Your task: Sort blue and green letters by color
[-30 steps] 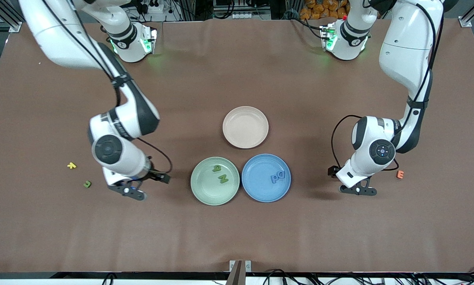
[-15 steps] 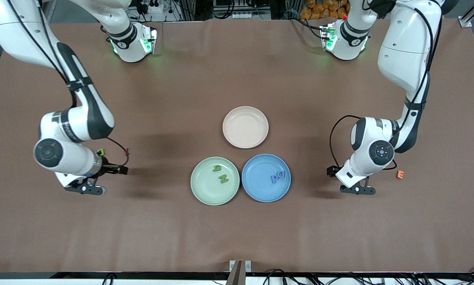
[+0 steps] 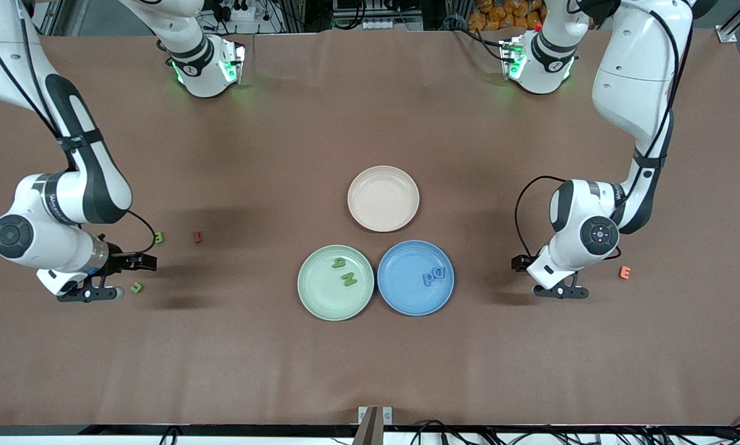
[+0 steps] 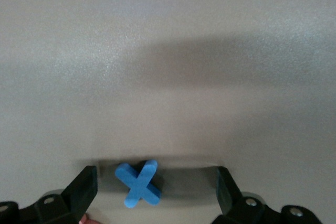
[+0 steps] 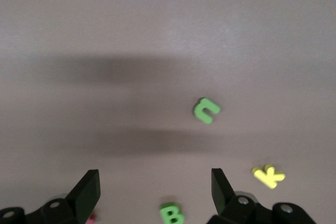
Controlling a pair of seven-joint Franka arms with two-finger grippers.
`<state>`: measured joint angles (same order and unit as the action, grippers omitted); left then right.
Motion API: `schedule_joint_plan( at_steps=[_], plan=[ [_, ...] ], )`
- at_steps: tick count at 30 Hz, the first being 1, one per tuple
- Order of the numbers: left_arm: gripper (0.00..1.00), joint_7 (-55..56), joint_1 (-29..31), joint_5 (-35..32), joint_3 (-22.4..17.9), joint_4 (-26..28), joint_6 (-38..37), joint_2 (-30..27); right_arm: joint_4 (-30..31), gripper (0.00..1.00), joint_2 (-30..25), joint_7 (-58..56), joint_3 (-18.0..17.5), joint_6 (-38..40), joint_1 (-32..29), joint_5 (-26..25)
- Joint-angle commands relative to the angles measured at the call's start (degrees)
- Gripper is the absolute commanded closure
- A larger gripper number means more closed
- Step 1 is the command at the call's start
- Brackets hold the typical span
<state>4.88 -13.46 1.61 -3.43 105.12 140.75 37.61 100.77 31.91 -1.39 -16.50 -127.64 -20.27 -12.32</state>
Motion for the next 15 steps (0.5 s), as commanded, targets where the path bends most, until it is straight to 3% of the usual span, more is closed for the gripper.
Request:
schedule_joint_plan(
  at_steps=[1, 15],
  plan=[
    [0.0, 0.13, 0.28, 1.46, 0.35, 2.89, 0.93, -2.37, 0.75, 0.07, 1.39, -4.4, -0.81, -3.58, -2.23, 0.01],
    [0.0, -0.66, 1.24, 1.46, 0.35, 2.98, 0.93, -2.28, -1.63, 0.12, 6.4, -9.5, -0.02, -8.76, -4.07, -1.92]
  ],
)
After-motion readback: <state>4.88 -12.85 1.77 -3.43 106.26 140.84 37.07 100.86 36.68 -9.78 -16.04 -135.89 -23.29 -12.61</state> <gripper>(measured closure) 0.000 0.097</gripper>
